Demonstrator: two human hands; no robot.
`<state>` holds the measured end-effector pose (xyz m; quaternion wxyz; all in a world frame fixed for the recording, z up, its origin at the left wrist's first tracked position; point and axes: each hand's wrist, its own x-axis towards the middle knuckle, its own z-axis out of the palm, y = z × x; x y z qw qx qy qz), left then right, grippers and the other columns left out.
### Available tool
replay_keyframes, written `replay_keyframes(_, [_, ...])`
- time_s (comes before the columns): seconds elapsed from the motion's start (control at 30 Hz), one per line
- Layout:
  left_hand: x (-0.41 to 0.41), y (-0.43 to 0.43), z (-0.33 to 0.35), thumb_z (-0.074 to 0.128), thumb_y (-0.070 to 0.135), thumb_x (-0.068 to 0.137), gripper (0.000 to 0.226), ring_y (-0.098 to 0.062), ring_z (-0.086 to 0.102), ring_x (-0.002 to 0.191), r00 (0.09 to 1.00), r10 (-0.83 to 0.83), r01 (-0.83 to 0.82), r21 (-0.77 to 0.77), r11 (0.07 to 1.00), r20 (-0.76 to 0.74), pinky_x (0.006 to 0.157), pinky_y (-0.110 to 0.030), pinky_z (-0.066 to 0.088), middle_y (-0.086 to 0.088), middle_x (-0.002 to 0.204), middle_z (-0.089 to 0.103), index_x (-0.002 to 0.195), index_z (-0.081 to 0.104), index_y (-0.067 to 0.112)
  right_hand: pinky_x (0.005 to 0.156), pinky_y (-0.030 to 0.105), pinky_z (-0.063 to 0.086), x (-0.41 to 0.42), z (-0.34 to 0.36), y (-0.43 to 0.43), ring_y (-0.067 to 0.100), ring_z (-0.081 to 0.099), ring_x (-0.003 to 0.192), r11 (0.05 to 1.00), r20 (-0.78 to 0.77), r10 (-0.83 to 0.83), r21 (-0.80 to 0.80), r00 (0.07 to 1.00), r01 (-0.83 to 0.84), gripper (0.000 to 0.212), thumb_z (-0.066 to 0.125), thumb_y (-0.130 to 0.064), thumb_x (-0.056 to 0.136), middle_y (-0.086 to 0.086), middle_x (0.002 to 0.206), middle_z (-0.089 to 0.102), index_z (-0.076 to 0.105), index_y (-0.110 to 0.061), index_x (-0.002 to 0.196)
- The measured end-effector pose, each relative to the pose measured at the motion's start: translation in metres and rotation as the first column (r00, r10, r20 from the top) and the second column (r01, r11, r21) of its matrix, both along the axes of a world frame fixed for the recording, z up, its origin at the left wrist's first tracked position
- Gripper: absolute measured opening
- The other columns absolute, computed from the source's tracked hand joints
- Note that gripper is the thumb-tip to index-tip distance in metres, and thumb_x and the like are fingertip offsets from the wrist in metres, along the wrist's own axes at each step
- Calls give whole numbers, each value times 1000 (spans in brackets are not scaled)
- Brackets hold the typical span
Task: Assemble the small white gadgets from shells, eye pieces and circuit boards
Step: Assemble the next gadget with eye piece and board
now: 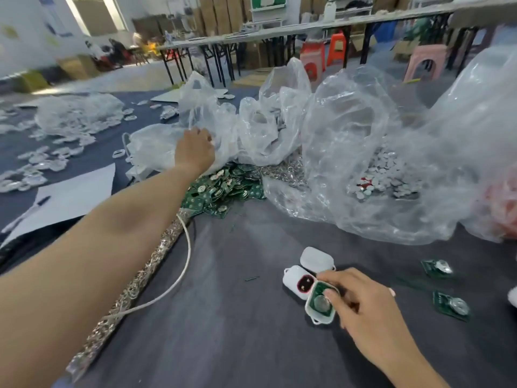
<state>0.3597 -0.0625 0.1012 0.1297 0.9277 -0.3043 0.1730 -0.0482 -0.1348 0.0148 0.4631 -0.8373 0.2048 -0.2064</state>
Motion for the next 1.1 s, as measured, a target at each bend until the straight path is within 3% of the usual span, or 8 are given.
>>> replay_keyframes(0.13, [-40, -66, 5, 44, -2, 91, 24, -35, 58, 96, 899, -431, 435, -58, 898, 75, 83, -41, 46, -19, 110, 58, 108, 62, -2, 57, 10, 37, 6, 0, -2, 7, 51, 58, 999, 9, -1, -48, 1000, 2, 37, 67, -1, 84, -12, 80, 58, 68, -38, 89])
replay_keyframes(0.27, [-57, -120, 12, 47, -2, 89, 19, -30, 58, 84, 852, -507, 517, -56, 854, 130, 71, -33, 44, -18, 107, 58, 100, 62, -3, 58, 8, 37, 6, -2, -5, 5, 50, 57, 994, 30, 11, -105, 999, -8, 30, 69, -1, 82, -15, 80, 58, 71, -28, 95])
replay_keyframes(0.37, [-56, -144, 17, 46, 7, 91, 20, -29, 58, 92, 823, -566, 553, 157, 818, 50, 76, -29, 42, -14, 100, 62, 96, 63, -1, 59, 7, 37, 6, -4, -6, 2, 50, 57, 990, 53, 15, -143, 998, -8, 29, 71, 0, 81, -15, 82, 59, 72, -25, 95])
replay_keyframes(0.47, [-59, -151, 22, 49, 17, 88, 26, -31, 58, 101, 844, -533, 527, 283, 801, -62, 88, -41, 47, -16, 107, 62, 98, 65, -1, 58, 6, 37, 6, -5, -6, 0, 49, 56, 990, 68, 21, -142, 997, -11, 29, 71, 2, 80, -14, 82, 60, 72, -22, 94])
replay_keyframes(0.67, [-77, -148, 16, 63, 19, 85, 59, -34, 42, 124, 846, -530, 509, 199, 837, 63, 106, -40, 30, -20, 137, 44, 135, 42, -4, 57, 6, 36, 7, -5, -5, 0, 48, 52, 991, 91, 15, -131, 996, -3, 30, 71, 5, 78, -14, 79, 60, 73, -21, 92])
replay_keyframes(0.77, [-88, -147, 15, 50, -2, 85, 31, -37, 56, 108, 921, -390, 383, 215, 899, -7, 90, -37, 42, -22, 114, 59, 115, 54, -4, 55, 8, 37, 6, -6, -7, 3, 48, 51, 995, 86, 7, -98, 996, 1, 29, 70, 4, 80, -14, 80, 59, 73, -22, 92])
replay_keyframes(0.97, [-79, -147, -4, 49, -8, 82, 63, -37, 26, 132, 989, -147, 147, -37, 988, 18, 82, -35, 48, -18, 148, 21, 140, 26, 2, 54, 12, 40, 6, -6, -8, 6, 52, 56, 997, 59, 14, -77, 998, -10, 29, 69, 0, 82, -14, 81, 60, 73, -26, 94])
replay_keyframes(1.1, [-70, -150, -6, 49, 3, 88, 40, -31, 46, 121, 998, -59, 59, 250, 966, -7, 87, -37, 43, -14, 132, 48, 128, 48, 8, 54, 9, 37, 7, -6, -8, 6, 49, 52, 995, 63, 14, -98, 998, -8, 30, 70, 1, 81, -13, 81, 60, 72, -27, 91])
